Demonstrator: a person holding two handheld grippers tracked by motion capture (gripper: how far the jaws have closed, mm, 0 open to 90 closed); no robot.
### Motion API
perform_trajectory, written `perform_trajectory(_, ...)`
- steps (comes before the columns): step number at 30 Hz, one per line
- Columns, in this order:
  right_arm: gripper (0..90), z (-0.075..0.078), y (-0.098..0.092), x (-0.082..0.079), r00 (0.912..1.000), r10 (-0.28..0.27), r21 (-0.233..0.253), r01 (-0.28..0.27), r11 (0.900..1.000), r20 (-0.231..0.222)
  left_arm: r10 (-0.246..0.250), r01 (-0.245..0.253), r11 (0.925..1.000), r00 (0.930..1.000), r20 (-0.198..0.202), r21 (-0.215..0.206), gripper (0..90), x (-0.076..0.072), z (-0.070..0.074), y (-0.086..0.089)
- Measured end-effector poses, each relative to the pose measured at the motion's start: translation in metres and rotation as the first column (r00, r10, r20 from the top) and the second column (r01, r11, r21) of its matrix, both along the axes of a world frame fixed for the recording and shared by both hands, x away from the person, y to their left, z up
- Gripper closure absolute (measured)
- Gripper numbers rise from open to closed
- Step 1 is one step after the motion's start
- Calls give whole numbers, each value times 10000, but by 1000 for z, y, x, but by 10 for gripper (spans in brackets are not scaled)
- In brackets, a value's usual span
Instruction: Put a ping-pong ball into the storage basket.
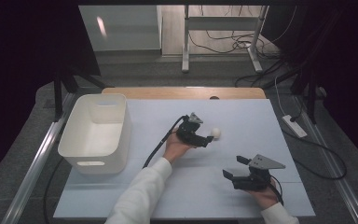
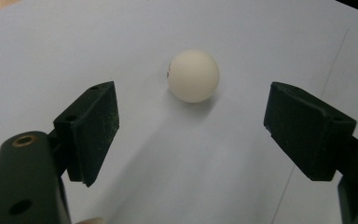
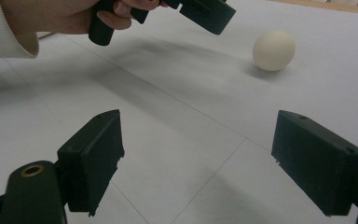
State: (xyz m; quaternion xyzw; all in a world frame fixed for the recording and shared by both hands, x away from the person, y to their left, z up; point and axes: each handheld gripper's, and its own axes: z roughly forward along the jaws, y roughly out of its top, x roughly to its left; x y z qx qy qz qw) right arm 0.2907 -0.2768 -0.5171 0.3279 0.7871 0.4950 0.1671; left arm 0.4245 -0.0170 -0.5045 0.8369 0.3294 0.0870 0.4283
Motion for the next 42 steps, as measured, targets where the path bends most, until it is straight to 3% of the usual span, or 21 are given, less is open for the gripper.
perform_trajectory(12, 164, 0, 0, 1, 10000, -1, -1, 1, 10000, -18, -205, 213, 9991, 9996, -203, 368, 189, 7, -7, -12)
perform_trajectory(31, 164, -2, -2, 2, 9999, -107, 12, 108, 9999, -94, -344, 365, 9979, 9986, -397, 541, 194, 28, -18, -38)
perform_trajectory(42, 164, -2, -3, 2, 9999, -96, 23, 96, 10000, -110, -192, 224, 9979, 9984, -529, 606, 302, 36, -23, -43)
